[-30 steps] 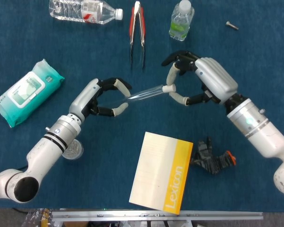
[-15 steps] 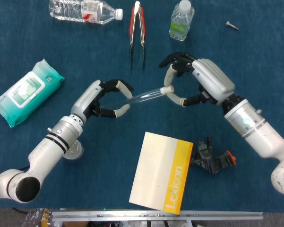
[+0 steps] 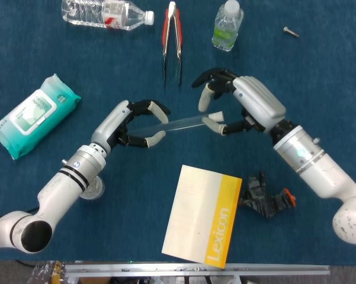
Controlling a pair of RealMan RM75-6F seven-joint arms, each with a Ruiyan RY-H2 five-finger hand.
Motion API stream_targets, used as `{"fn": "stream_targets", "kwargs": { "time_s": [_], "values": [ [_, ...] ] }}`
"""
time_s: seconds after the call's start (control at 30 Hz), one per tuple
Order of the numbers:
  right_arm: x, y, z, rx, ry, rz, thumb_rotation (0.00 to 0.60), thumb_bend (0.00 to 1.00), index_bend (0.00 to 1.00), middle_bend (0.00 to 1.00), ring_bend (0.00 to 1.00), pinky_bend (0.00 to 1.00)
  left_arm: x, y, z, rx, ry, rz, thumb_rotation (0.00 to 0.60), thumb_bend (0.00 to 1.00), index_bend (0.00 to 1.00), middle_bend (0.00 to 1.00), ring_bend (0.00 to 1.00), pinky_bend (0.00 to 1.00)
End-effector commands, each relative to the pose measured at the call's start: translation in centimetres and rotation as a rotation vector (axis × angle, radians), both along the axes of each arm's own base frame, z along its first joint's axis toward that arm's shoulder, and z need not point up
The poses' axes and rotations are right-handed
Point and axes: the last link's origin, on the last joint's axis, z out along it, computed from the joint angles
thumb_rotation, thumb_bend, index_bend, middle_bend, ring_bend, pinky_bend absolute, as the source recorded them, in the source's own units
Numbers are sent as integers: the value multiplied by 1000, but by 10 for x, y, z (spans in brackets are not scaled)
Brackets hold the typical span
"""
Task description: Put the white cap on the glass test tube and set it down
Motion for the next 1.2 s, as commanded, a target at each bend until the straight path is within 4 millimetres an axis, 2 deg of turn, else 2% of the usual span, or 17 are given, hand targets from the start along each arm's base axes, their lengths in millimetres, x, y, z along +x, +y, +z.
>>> {"fn": "stream_targets", "kwargs": {
  "time_s": [0.03, 0.43, 0.9, 1.2],
  "values": [
    [3, 1, -2, 6, -7, 4, 600, 310, 645, 319, 174, 393, 1, 0, 1, 2, -1, -1, 600, 357, 617, 307, 120, 147],
    [-1, -4, 0, -15, 8, -7, 600, 310, 644, 319, 174, 393, -8, 3, 3, 5, 21, 6, 600, 358, 617, 307, 120, 147],
    [-14, -12, 31, -88, 55, -11, 600, 310, 645, 319, 174, 393, -35, 5, 2, -26, 186, -71, 600, 357, 625, 307, 120, 147],
    [-29, -10, 49, -117, 87, -24, 600, 310, 645, 319, 174, 393, -58, 10, -8, -39, 298, -141, 600, 358, 626, 308, 120, 147]
  ]
}}
